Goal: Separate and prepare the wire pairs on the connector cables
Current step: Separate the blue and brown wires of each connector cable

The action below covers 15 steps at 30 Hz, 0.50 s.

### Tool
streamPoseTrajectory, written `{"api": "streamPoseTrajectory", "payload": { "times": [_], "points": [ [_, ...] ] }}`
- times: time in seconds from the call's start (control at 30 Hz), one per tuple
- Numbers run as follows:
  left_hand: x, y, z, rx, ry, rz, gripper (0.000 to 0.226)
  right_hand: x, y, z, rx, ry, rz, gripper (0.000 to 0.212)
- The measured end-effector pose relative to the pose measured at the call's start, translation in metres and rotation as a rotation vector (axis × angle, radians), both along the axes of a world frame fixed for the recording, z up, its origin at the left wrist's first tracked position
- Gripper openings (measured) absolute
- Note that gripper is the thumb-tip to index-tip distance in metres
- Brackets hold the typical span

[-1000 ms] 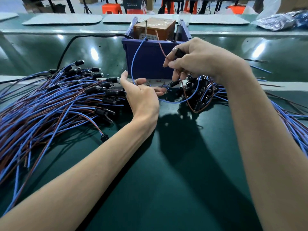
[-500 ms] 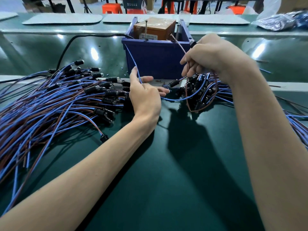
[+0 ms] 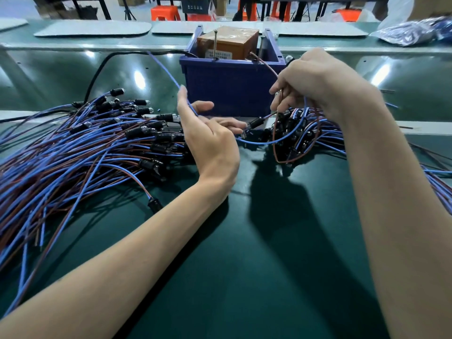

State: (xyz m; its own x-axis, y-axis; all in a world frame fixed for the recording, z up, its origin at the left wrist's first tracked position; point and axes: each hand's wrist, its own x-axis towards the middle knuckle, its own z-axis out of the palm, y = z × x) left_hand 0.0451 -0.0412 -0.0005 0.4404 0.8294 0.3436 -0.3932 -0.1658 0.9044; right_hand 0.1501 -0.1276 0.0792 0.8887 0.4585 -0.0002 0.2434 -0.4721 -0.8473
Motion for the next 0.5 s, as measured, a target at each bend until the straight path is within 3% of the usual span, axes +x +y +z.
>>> {"api": "streamPoseTrajectory", "payload": {
  "times": [0.1, 0.27, 0.5],
  "points": [
    [0.0002, -0.0001, -0.0018, 0.025, -0.014, 0.019, 0.056, 0.0004, -0.0005, -0.0001, -0.004, -0.003, 0.0, 0.018],
    [0.0032, 0.0003, -0.0058, 0.117, 0.186, -0.146, 0.064, -0.0008, -0.0007, 0.0006, -0.008, -0.005, -0.005, 0.018],
    [0.0054, 0.004, -0.0073, 0.04, 0.256, -0.194, 0.066, -0.0023, -0.0018, 0.0022, 0.004, 0.007, 0.0, 0.018]
  ]
}}
